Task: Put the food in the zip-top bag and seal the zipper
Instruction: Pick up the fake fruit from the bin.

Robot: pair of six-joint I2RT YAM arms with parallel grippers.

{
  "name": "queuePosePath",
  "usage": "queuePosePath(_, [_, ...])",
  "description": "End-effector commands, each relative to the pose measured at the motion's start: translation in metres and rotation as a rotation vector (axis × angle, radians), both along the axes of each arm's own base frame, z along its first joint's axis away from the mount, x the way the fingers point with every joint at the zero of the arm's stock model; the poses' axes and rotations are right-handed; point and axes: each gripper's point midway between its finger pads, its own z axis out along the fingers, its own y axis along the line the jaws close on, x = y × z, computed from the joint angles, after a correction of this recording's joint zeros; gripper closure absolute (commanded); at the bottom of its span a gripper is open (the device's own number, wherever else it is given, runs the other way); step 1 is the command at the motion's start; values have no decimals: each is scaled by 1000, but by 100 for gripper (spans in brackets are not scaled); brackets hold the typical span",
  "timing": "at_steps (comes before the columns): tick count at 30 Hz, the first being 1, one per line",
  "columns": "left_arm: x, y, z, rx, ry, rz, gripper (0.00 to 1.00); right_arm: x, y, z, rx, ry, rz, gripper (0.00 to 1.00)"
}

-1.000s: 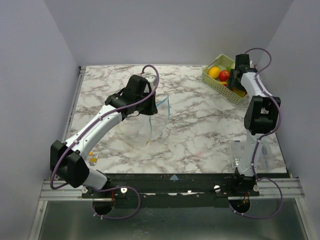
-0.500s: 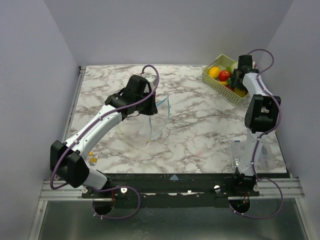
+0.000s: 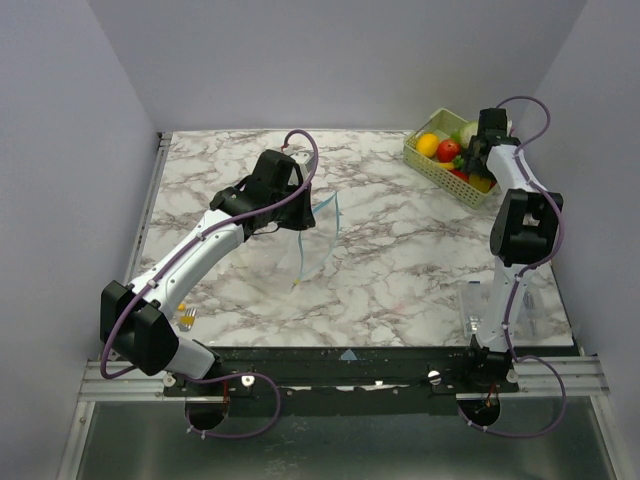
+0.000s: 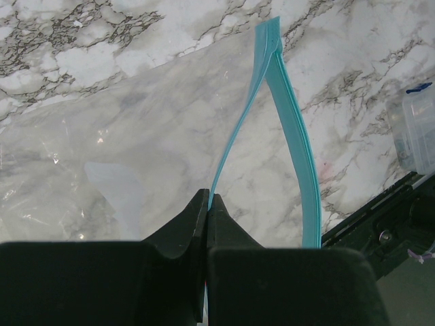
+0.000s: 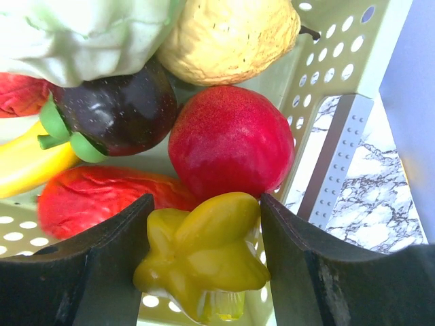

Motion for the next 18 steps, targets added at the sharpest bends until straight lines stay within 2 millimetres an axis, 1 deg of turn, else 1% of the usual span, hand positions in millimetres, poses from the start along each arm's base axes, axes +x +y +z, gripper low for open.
queuePosePath(1, [-1, -7, 8, -12, -7, -30, 100, 17, -3, 45, -2, -124, -20, 90])
queuePosePath(4, [-3, -9, 10, -23, -4, -49, 100, 22, 0, 64, 11, -174, -17, 99])
queuePosePath(7, [-8, -16, 11, -55, 10, -88, 100, 24, 6, 84, 48, -225, -8, 99])
queuePosePath(8, [-10, -18, 12, -68, 13, -104, 100, 24, 11, 89, 74, -239, -3, 99])
queuePosePath(10, [-13, -21, 14, -98, 26, -130, 100, 20, 29, 98, 169, -277, 27, 99])
queuePosePath(11, [-14, -22, 14, -112, 34, -138, 100, 17, 44, 103, 237, -301, 64, 99])
queuePosePath(12, [-15, -24, 15, -123, 39, -145, 100, 16, 60, 115, 306, -352, 101, 99])
queuePosePath(13, [-15, -24, 15, -131, 44, -146, 100, 10, 81, 117, 390, -371, 159, 99])
queuePosePath(14, [-15, -24, 15, -134, 50, -146, 100, 6, 99, 129, 450, -411, 193, 99])
queuePosePath(15, [-15, -24, 15, -140, 52, -147, 100, -2, 114, 129, 503, -418, 221, 99])
queuePosePath(16, [-15, -24, 15, -144, 53, -148, 100, -9, 135, 140, 539, -438, 264, 99])
queuePosePath(17, [-15, -24, 15, -150, 58, -148, 100, -17, 157, 141, 580, -430, 302, 99])
queuePosePath(18, [-15, -24, 16, -157, 59, -150, 100, -26, 172, 143, 612, -429, 333, 99])
